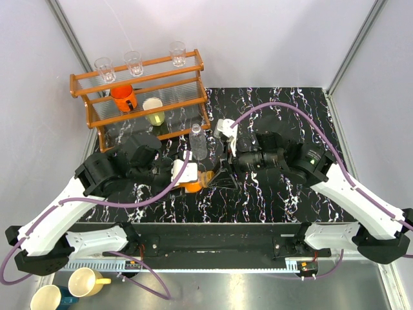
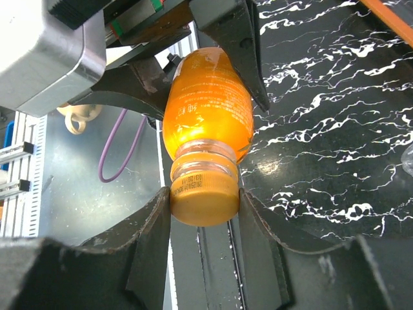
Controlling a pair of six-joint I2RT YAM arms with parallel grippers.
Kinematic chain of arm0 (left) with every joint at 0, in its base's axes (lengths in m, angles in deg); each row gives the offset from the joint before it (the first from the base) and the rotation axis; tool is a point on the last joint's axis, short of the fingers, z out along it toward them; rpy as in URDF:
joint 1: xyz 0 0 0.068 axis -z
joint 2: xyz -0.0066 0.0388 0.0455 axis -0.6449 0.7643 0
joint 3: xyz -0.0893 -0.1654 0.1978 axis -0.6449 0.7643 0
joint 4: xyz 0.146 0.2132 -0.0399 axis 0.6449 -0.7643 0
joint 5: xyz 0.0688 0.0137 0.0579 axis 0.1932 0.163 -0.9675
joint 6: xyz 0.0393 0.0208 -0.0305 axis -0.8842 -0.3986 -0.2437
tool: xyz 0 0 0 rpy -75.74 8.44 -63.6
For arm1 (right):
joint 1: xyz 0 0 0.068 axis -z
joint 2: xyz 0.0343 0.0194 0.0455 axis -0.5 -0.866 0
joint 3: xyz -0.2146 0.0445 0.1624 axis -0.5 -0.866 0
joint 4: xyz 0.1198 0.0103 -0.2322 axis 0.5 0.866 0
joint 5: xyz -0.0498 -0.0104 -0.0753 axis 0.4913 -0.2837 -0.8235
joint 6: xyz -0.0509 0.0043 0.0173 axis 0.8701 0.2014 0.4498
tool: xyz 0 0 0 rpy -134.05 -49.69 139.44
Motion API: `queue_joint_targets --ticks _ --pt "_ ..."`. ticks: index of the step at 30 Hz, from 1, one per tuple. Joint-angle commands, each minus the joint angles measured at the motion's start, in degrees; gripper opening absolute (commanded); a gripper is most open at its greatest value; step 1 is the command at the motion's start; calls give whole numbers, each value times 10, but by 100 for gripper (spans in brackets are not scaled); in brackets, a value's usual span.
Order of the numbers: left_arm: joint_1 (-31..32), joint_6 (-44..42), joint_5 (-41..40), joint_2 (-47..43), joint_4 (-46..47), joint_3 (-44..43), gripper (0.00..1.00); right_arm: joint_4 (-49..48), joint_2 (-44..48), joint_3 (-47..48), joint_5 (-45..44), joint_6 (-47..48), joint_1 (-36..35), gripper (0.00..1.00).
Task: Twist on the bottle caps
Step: Screw the bottle cap onto the plastic bottle.
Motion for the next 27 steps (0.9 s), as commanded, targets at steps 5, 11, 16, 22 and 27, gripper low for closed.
queue_joint_targets --ticks 5,11,16,22,27 --pt "3 -4 4 1 41 -8 31 12 -11 -7 52 6 5 31" --pt "4 0 3 8 47 -9 31 5 -15 3 44 6 5 29" --pt "3 17 0 13 65 -10 30 -55 -7 -23 23 -29 5 28" --pt "3 47 -18 18 91 -24 29 -162 16 -94 11 -87 5 26" --pt "3 59 -47 19 113 -29 26 -217 30 -135 4 -138 5 26"
